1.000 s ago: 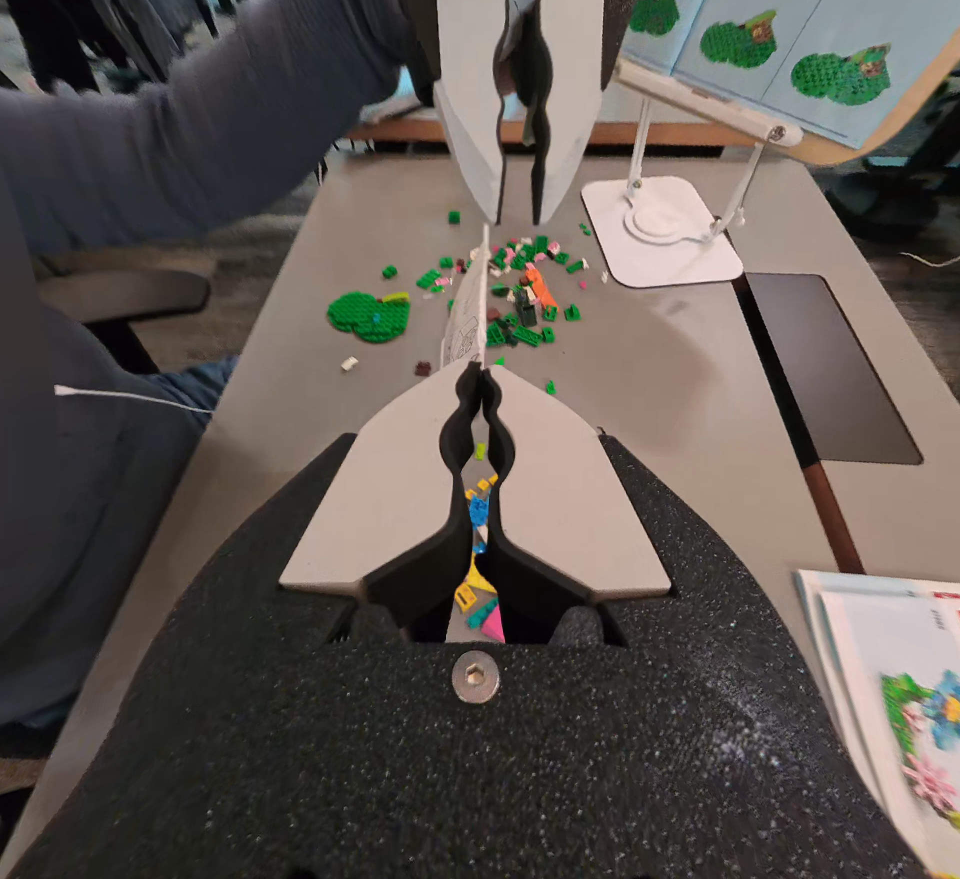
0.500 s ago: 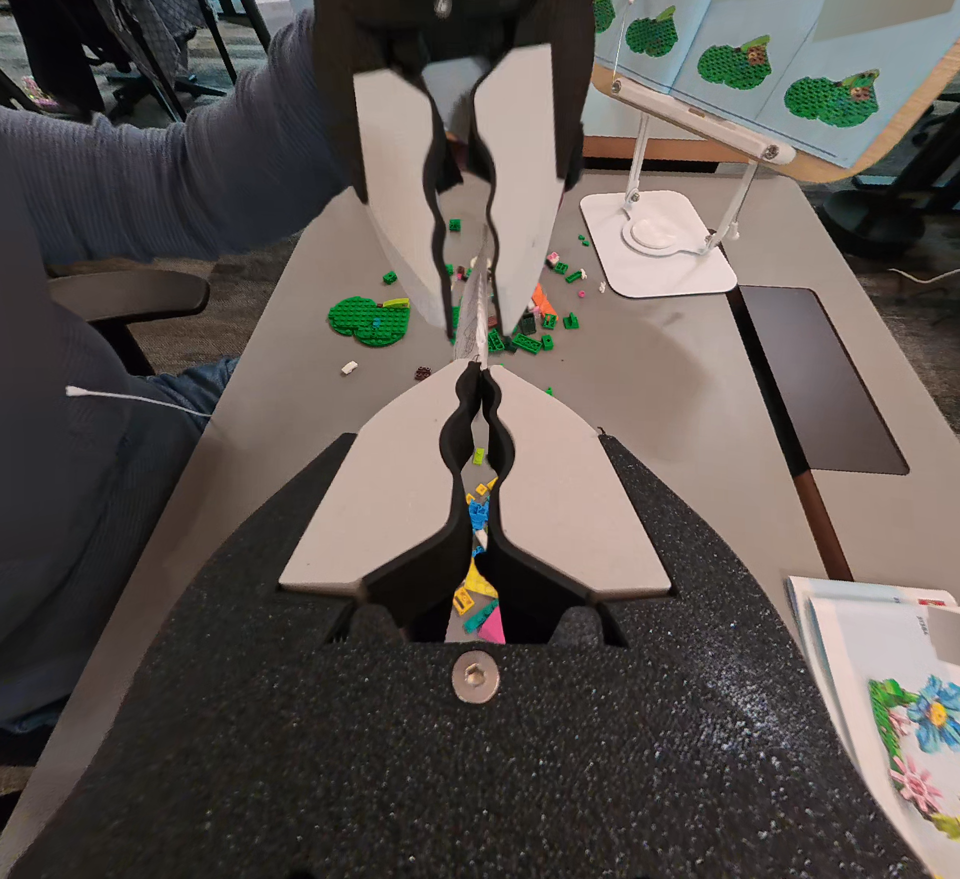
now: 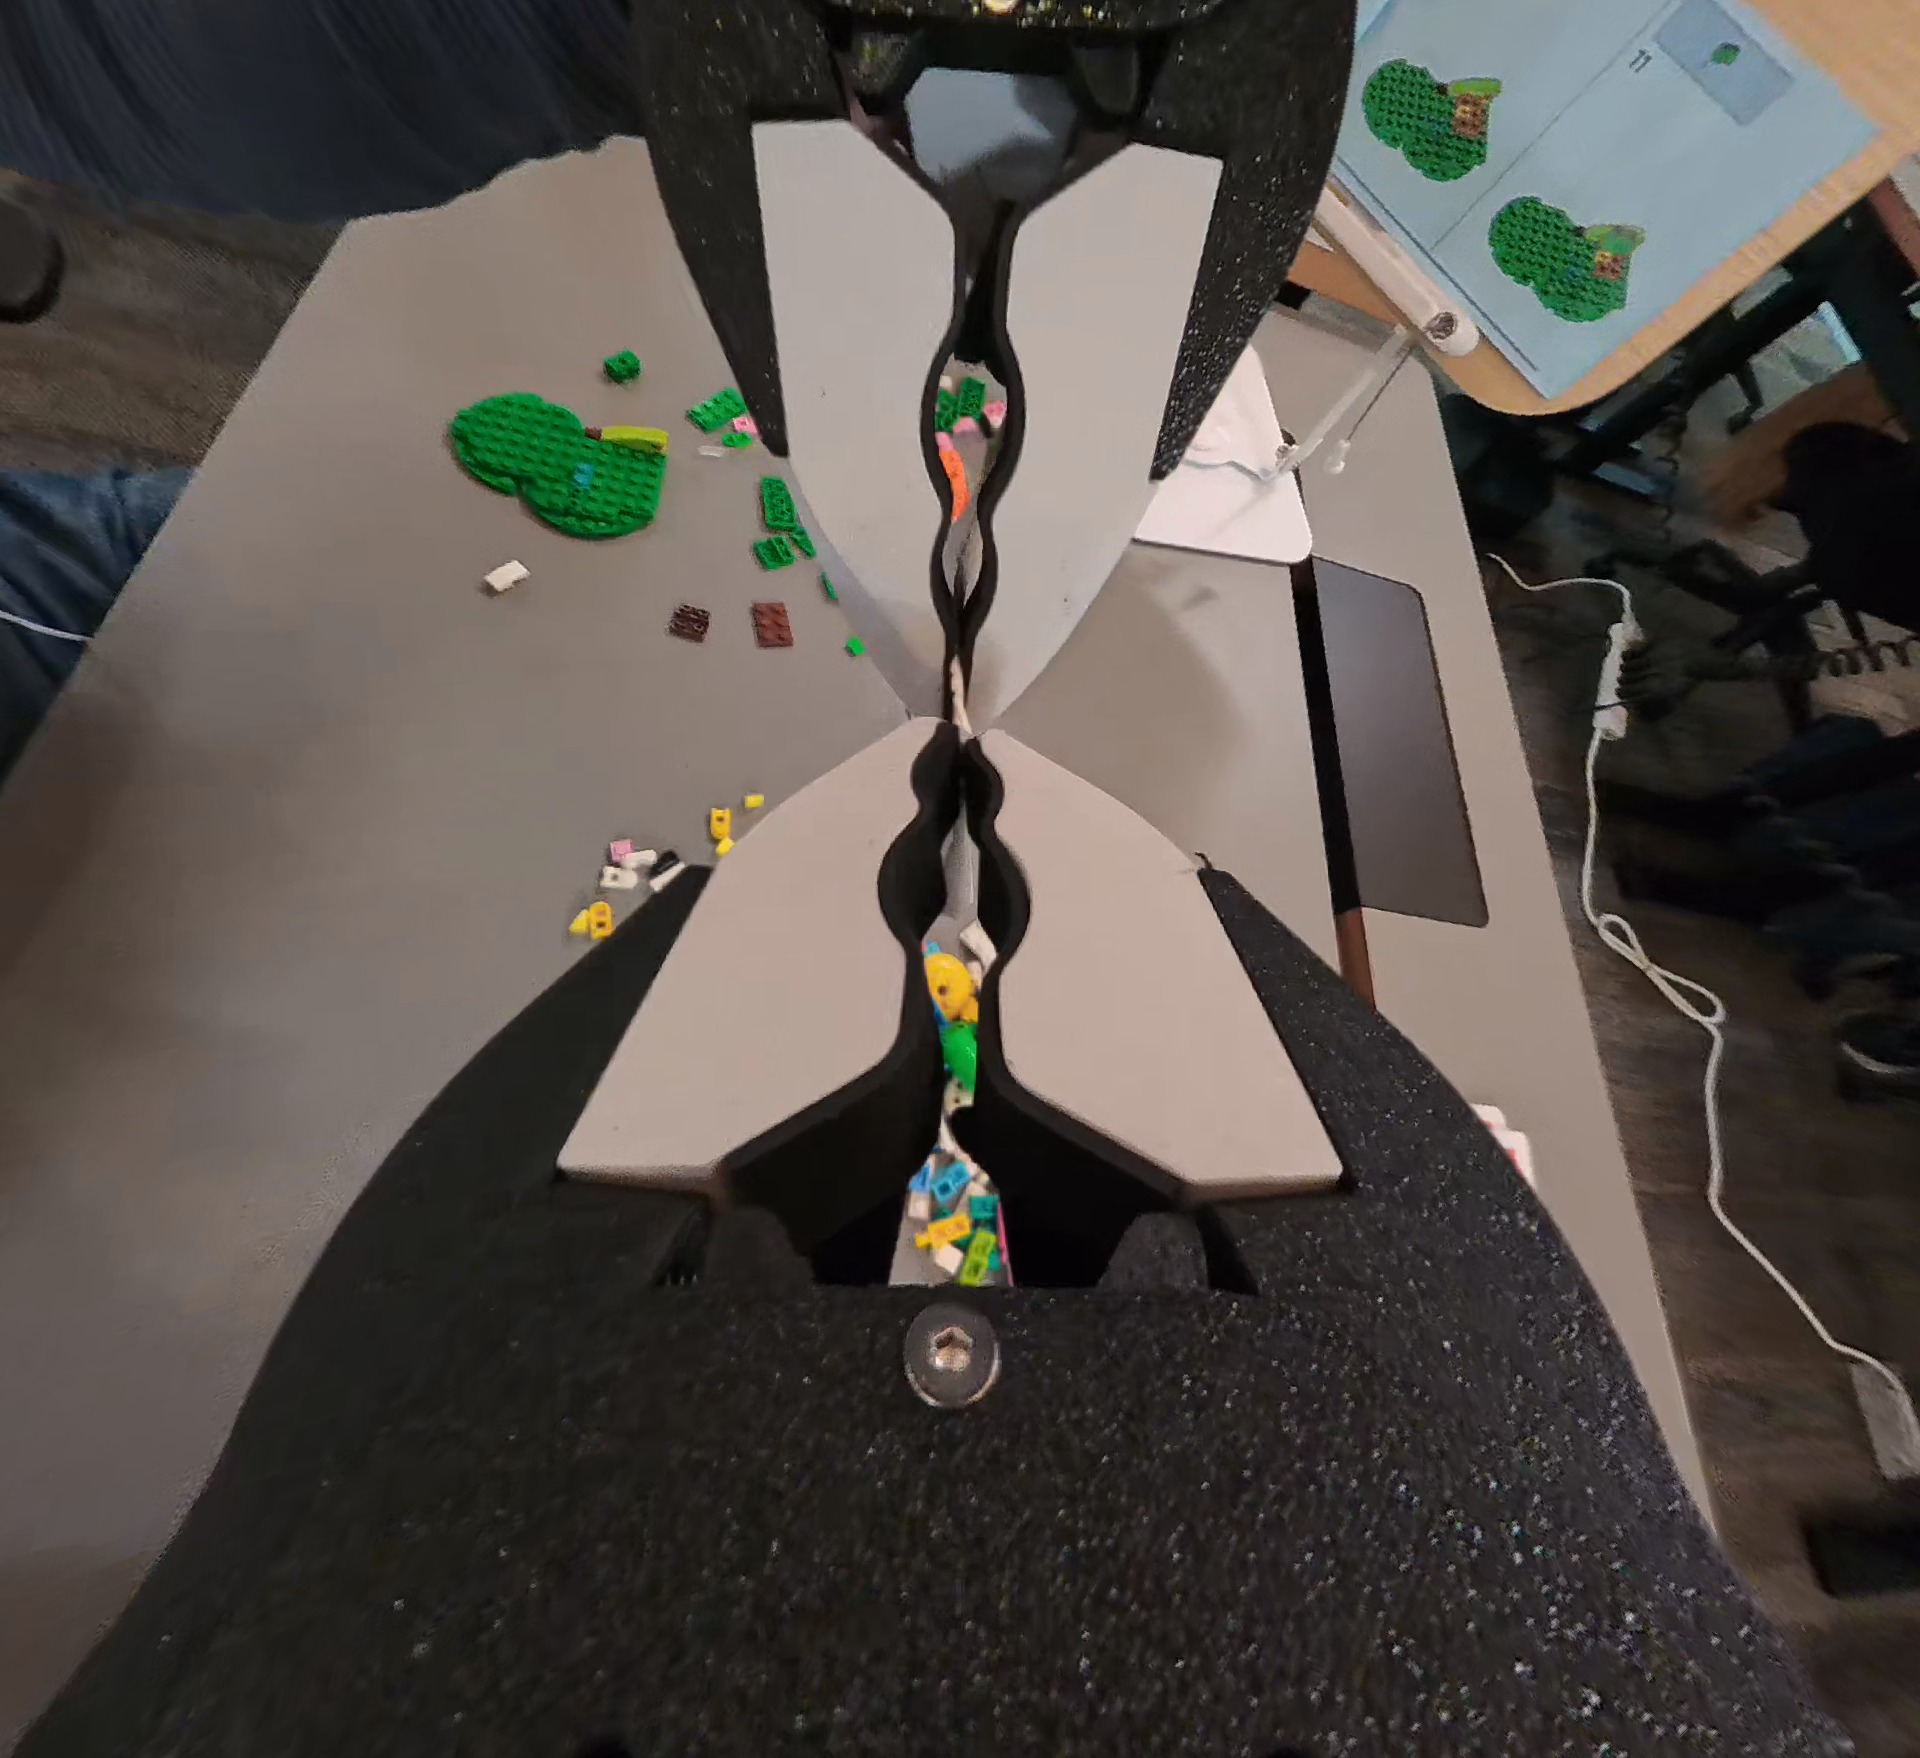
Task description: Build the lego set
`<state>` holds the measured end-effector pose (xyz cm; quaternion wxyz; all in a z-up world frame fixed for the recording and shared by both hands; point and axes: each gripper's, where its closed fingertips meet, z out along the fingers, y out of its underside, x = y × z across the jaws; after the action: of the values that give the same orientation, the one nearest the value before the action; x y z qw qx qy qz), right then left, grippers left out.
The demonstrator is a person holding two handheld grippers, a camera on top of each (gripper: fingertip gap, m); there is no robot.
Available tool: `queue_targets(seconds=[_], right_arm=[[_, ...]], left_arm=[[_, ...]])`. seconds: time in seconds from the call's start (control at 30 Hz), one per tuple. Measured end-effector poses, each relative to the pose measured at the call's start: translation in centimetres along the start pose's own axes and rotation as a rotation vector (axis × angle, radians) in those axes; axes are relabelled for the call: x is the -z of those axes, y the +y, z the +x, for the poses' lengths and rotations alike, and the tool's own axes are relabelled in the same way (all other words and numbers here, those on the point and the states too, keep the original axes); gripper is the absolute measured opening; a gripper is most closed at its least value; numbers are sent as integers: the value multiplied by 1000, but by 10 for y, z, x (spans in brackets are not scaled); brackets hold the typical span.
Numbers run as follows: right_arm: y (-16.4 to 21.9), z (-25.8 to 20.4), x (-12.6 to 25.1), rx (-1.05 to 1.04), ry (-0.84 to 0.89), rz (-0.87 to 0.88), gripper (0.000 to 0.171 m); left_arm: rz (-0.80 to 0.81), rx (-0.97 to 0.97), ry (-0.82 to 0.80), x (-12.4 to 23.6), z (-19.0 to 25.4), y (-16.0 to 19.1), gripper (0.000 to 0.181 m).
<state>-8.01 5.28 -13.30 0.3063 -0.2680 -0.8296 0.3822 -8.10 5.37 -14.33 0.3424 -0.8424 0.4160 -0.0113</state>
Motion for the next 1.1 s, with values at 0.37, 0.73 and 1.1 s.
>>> queue_targets(seconds=[0.37, 0.73, 1.1], right_arm=[[6, 4, -1, 40, 62, -60, 0], [-14, 16, 10, -175, 28, 81, 0], [-31, 24, 2, -391, -55, 233, 0]], left_arm=[[-17, -88, -142, -7, -8, -4, 0], [298, -73, -285, 10, -22, -21, 0], [664, 58, -354, 27, -28, -18, 0]])
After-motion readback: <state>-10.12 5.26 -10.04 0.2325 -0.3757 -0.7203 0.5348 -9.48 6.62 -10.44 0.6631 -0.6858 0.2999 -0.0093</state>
